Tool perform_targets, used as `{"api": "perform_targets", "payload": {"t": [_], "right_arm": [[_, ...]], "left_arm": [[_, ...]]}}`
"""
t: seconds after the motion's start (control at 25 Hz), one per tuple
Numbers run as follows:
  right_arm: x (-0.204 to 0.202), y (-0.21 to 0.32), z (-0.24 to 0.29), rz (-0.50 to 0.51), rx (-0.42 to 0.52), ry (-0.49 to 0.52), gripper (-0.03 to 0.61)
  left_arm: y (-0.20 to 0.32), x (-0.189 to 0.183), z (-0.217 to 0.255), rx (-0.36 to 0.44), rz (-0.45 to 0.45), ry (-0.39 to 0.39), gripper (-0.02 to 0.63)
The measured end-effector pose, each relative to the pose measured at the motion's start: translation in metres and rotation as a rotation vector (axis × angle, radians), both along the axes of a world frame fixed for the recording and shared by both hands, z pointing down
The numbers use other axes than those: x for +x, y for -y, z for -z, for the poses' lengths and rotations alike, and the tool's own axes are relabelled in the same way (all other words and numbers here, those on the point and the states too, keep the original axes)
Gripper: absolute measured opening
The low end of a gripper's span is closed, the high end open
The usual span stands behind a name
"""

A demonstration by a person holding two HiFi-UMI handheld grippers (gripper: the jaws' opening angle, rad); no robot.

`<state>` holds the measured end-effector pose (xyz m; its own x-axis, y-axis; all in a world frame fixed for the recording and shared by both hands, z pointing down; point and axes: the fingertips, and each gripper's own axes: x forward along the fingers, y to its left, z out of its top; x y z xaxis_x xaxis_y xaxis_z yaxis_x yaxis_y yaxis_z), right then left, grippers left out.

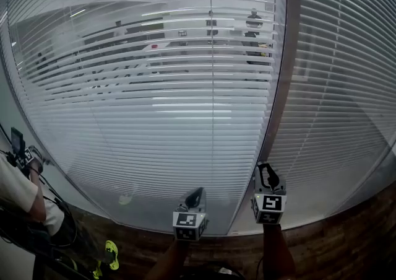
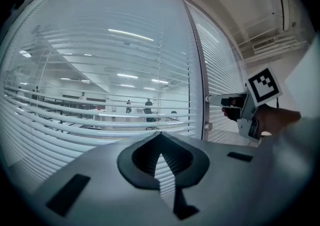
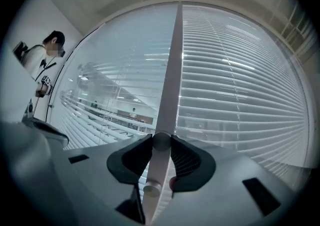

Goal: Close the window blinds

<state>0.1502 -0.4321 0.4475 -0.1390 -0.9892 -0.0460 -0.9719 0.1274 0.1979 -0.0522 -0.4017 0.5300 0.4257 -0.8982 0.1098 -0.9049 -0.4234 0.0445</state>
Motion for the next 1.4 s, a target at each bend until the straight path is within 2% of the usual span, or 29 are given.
{"api": "perform_targets", "payload": {"t": [0.24,0.48,0.68,1.0,1.12,1.28,1.36,1.4], "right_arm": [[-0.003,0.002,0.0,0.018,0.002,-0.114,0.121],[-0.008,0.0,0.003,0.024,-0.005,-0.365,0.121],[-0.012,-0.003,-0.001,0.027,0.018,-0.606,0.121],[-0.019,-0.008,-0.006,0.038,0.044,-1.131,0.121],[-0.023,-0.015,-0.005,0.043,0.051,-1.273,0.121],[-0.017,-0.005,-0.012,0.047,0.067,-1.345,0.123],[-0.015,-0.003,-0.013,0.047,0.069,-1.288,0.123],[-0.014,-0.004,-0.011,0.046,0.07,-1.221,0.124]], "left_arm": [[0.002,0.004,-0.001,0.002,-0.003,-0.01,-0.006],[0.004,0.006,-0.002,0.003,-0.012,-0.004,-0.006],[0.0,0.004,-0.002,-0.007,-0.01,-0.006,-0.006],[-0.009,0.009,0.005,-0.007,-0.02,-0.003,-0.006],[-0.016,0.007,0.012,-0.002,-0.02,-0.009,-0.006],[-0.009,0.013,0.005,-0.003,-0.021,-0.002,-0.006],[-0.007,0.014,0.0,-0.002,-0.027,0.004,-0.006],[-0.007,0.013,0.0,-0.003,-0.023,0.004,-0.006]]}}
